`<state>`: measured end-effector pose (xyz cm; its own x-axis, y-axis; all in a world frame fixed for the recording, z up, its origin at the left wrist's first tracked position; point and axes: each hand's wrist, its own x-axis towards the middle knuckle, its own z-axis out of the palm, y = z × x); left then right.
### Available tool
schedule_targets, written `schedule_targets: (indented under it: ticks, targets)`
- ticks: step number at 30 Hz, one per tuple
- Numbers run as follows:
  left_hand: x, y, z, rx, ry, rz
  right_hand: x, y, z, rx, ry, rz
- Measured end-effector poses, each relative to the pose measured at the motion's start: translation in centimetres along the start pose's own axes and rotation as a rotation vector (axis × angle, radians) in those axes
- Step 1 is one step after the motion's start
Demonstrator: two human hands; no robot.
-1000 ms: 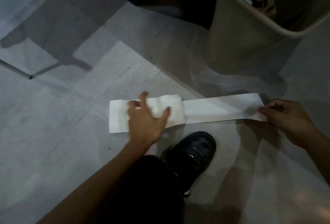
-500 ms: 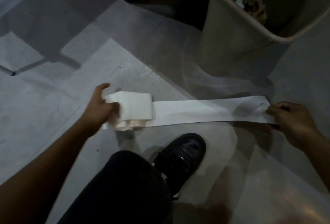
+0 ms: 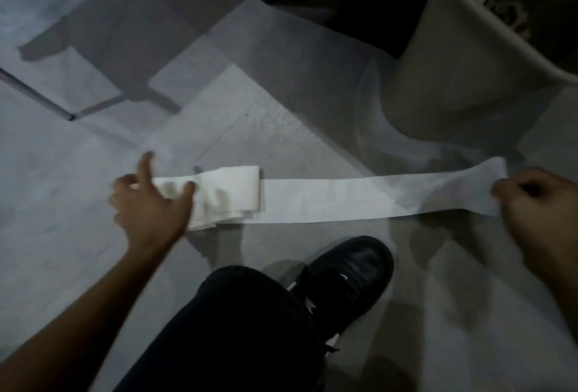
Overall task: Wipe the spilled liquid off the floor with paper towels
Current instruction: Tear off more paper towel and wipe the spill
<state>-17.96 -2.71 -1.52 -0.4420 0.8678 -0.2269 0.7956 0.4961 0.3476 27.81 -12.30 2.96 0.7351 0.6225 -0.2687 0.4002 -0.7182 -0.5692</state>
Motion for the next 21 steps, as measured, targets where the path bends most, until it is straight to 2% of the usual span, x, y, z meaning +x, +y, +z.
schedule_targets:
  ticks: [2, 4, 5, 7, 9, 11, 14, 18, 21]
  targets:
    - [-2.9, 2.9, 1.8, 0.046, -0.160, 0.111, -3.6, -3.9, 3.7, 0.031, -0.135, -0.148]
    - [-4.0, 4.5, 4.1, 0.058, -0.278, 0.057, -6.5, -6.9, 8.8, 0.001, -0.305, -0.283]
    - [-3.9, 4.7, 4.9, 0.076, -0.313, 0.003, -7.7, -8.2, 11.8, -0.017, -0.383, -0.311]
    - [-3.7, 4.5, 6.0, 0.113, -0.342, -0.055, -8.8, -9.2, 16.9, -0.198, -0.522, -0.253]
    - [-3.5, 3.8, 6.5, 0.138, -0.362, -0.090, -9.7, -9.2, 19.8, -0.450, -0.521, -0.163]
    - [-3.1, 3.3, 6.5, 0.117, -0.361, -0.104, -10.2, -8.9, 20.6, -0.514, -0.435, -0.137]
    - [-2.3, 2.6, 5.7, -0.003, -0.322, -0.073, -10.0, -8.5, 20.9, -0.445, -0.354, -0.185]
    - [-0.8, 1.7, 4.3, -0.250, -0.278, -0.196, -9.3, -7.7, 21.4, -0.241, -0.477, -0.323]
    - [0.5, 0.3, 3.1, -0.452, -0.338, -0.237, -6.6, -6.4, 19.6, -0.165, -0.371, -0.314]
